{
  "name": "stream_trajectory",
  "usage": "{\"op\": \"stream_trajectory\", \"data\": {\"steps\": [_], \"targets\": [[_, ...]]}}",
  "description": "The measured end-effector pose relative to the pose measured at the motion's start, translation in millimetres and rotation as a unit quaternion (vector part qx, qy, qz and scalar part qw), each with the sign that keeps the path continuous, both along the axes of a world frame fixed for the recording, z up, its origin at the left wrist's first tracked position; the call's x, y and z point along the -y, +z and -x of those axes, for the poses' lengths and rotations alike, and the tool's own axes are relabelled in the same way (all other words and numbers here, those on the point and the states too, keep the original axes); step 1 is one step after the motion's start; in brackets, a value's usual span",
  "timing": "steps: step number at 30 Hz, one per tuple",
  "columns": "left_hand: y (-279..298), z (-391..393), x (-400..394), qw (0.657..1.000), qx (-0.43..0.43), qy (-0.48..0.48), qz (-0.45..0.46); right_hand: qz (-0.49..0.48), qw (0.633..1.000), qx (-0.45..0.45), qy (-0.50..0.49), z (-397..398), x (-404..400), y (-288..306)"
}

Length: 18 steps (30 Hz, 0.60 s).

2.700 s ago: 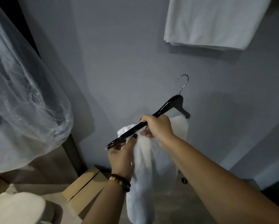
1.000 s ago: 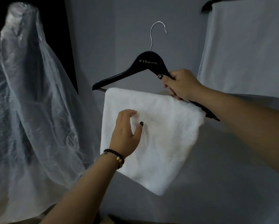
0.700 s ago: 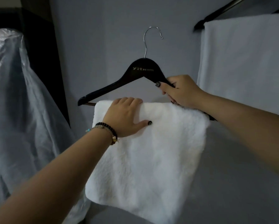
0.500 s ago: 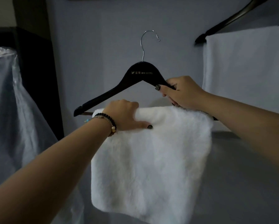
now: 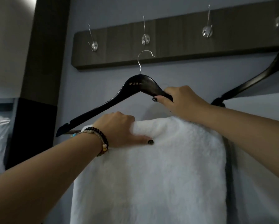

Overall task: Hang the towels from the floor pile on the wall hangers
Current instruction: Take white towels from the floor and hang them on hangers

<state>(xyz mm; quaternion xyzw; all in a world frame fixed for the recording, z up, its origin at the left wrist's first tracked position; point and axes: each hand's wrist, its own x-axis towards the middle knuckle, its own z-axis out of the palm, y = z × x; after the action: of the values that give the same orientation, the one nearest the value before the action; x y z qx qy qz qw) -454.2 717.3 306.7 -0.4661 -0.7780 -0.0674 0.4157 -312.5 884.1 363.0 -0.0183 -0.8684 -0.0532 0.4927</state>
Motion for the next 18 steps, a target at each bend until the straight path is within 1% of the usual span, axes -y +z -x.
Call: {"op": "stream_trajectory", "data": {"steps": [5, 8, 14, 18], "targets": [[60.3, 6.4, 2.8, 1.0, -0.005, 0.013, -0.027, -0.013, 0.998, -0.055, -0.013, 15.9, 5.1, 63.4], [84.8, 12.2, 4.1, 0.999, -0.011, 0.005, -0.052, -0.023, 0.997, -0.061, -0.032, 22.2, 13.5, 89.8], [111.6, 29.3, 1.9, 0.998, -0.021, -0.001, -0.067, -0.007, 0.995, -0.066, -0.068, 41.7, 9.5, 114.8], [113.1, 37.1, -8.6, 0.997, -0.013, -0.006, -0.075, -0.001, 0.993, -0.072, -0.094, 47.6, 0.4, 115.7]]}}
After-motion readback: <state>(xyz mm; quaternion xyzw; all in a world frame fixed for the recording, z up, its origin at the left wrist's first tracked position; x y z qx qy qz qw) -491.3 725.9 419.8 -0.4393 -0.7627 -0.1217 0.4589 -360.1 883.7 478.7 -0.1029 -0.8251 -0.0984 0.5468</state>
